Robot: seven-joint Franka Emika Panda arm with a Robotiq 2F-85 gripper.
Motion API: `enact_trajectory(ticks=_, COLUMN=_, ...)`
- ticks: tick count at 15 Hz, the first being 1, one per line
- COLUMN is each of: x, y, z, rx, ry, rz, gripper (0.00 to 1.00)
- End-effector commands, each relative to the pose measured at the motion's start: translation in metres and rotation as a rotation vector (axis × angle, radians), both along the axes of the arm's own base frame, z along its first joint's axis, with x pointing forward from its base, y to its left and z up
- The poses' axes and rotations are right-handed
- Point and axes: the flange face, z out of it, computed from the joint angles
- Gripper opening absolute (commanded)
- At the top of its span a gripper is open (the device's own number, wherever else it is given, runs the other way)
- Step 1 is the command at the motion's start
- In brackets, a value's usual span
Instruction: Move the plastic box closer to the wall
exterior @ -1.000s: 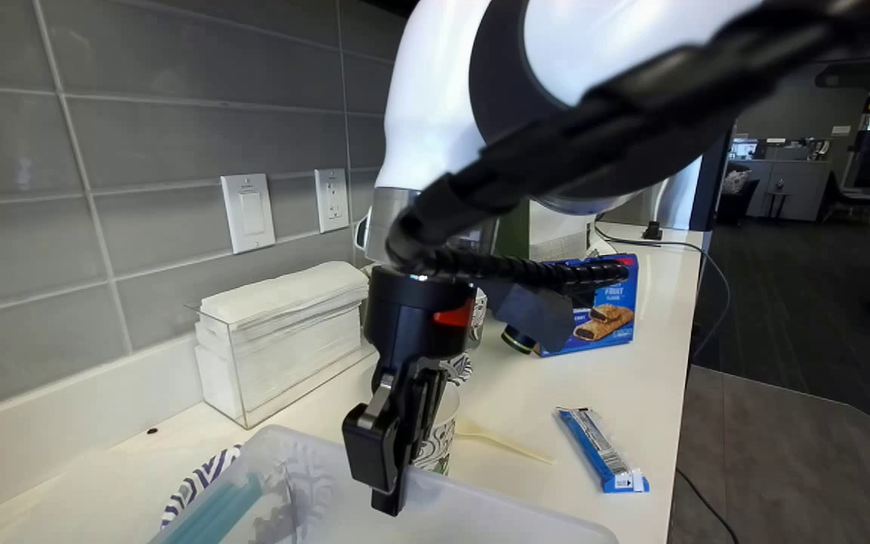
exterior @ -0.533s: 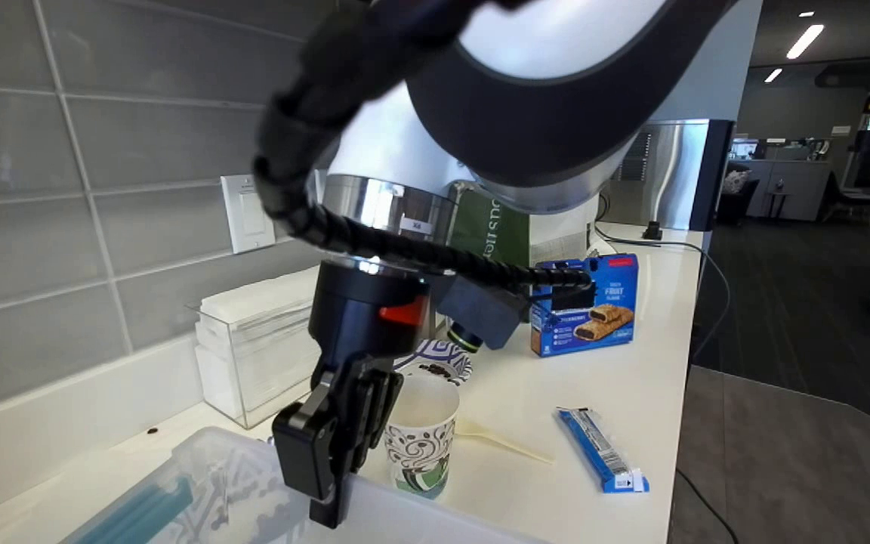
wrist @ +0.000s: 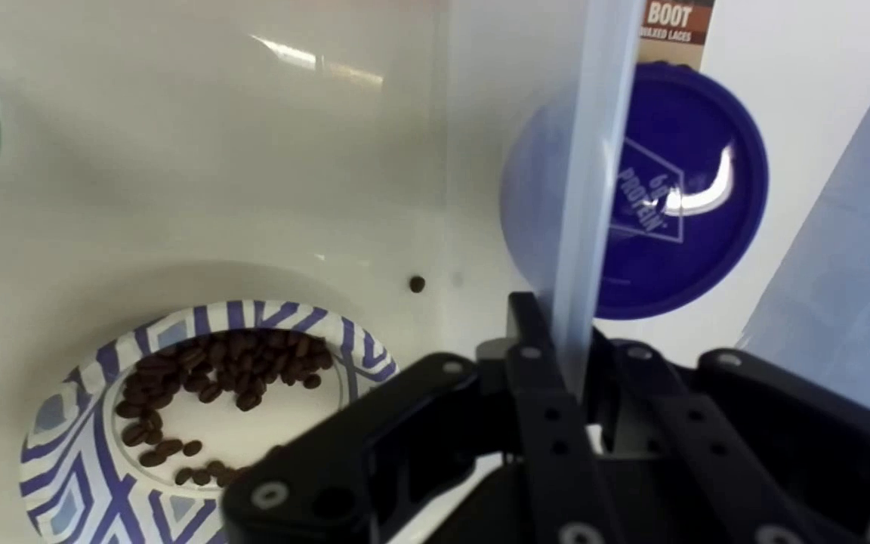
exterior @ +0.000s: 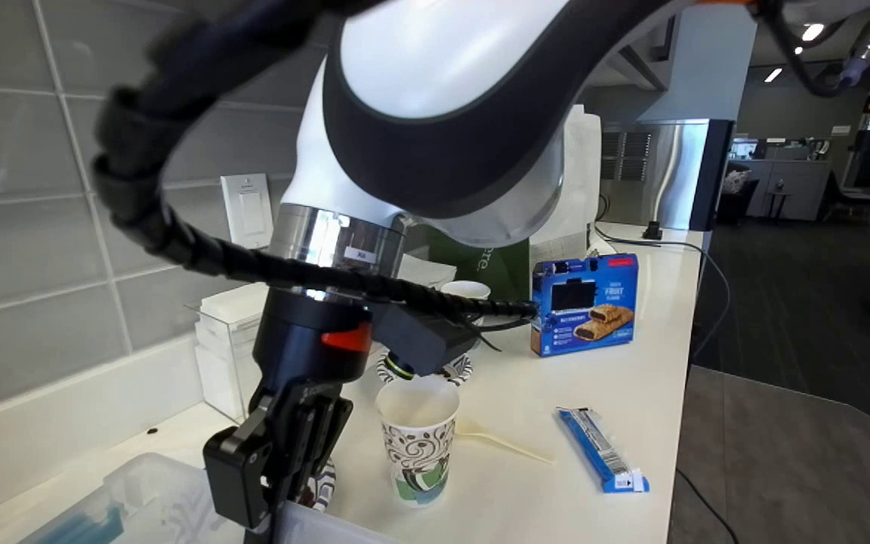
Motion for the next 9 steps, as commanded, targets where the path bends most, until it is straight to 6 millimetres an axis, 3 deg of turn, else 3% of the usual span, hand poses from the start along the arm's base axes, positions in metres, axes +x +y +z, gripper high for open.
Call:
enact_trajectory(ticks=1, x=0.022, y=0.015, z=0.001, rx=0.088, ry=-0.021, rz=-0.021, gripper=0.02)
enact_trajectory(ticks=9, x=0.045, y=0.035, z=-0.01, rx=0.167, ry=-0.022, rz=-0.068, gripper=0.02)
